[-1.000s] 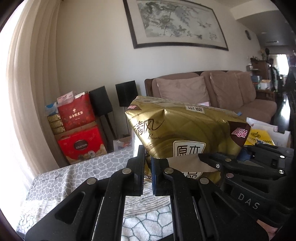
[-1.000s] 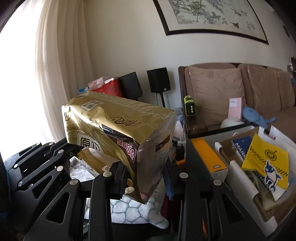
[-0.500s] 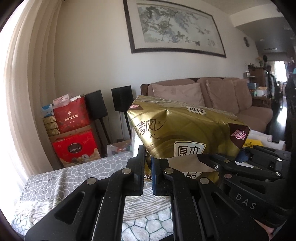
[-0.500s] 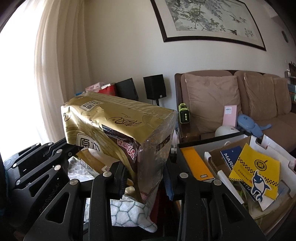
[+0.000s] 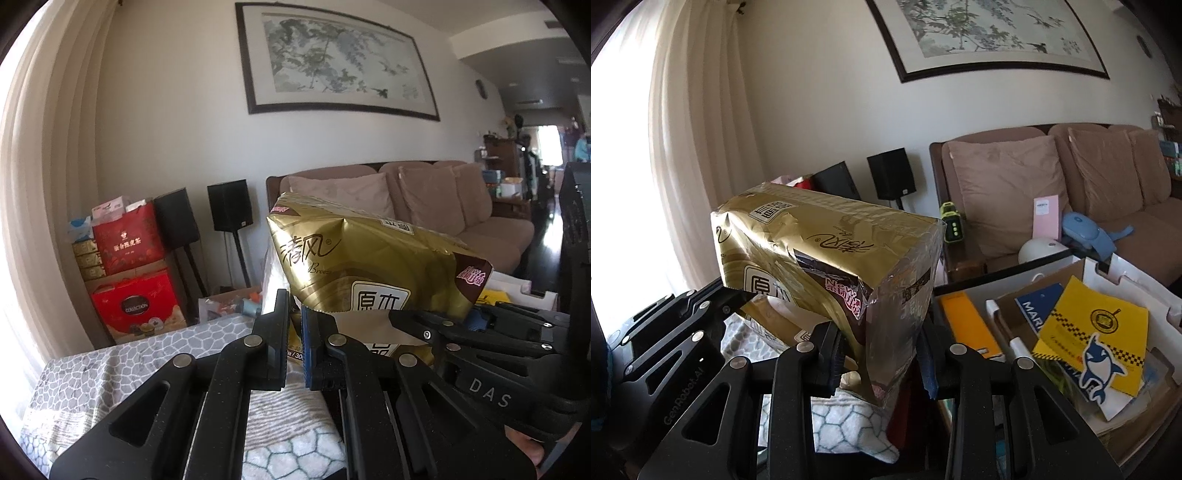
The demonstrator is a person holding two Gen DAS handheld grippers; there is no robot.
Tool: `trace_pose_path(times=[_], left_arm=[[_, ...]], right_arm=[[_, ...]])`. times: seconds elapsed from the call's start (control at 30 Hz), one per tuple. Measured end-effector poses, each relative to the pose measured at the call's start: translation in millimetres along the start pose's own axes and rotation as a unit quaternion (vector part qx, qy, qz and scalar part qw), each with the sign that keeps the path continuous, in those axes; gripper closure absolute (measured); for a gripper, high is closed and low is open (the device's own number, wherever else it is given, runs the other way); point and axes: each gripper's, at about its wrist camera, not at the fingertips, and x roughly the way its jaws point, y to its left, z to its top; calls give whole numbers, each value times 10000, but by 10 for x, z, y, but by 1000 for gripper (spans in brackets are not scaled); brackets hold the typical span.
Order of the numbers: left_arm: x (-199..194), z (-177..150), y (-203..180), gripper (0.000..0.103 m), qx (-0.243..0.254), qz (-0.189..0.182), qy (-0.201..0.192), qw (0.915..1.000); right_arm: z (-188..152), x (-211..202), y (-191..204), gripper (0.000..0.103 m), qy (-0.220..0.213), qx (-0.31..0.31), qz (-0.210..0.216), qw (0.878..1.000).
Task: Organize objects
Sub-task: 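Carry the gold package toward the cardboard box with both grippers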
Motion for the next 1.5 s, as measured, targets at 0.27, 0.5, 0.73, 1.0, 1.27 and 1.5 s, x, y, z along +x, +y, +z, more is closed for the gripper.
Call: trace_pose_path(times=[0.27,0.5,0.73,1.0,1.27,1.5], left_arm=[[72,53,-126,97,-63,-103,2,9999],[97,97,-204,97,-59,-186,-5,9998],[117,173,-242,97,-118,-308,-34,9994],[152,224,-358,97,-34,-359,-70,9993],[186,237,-444,97,10,-455,-53,9989],[208,253,-507,97,20,-519,-53,9986]], right_arm=[[49,-43,-119,70,-3,103,-97,9999],[84,-79,-195,70,-36,153,-166,9997],[128,-162,-240,70,-202,155,-260,9993],[162,-193,-322,70,-240,244,-352,9988],[187,-208,-404,70,-227,345,-426,9982],[202,-235,-448,70,-269,285,-579,9976]])
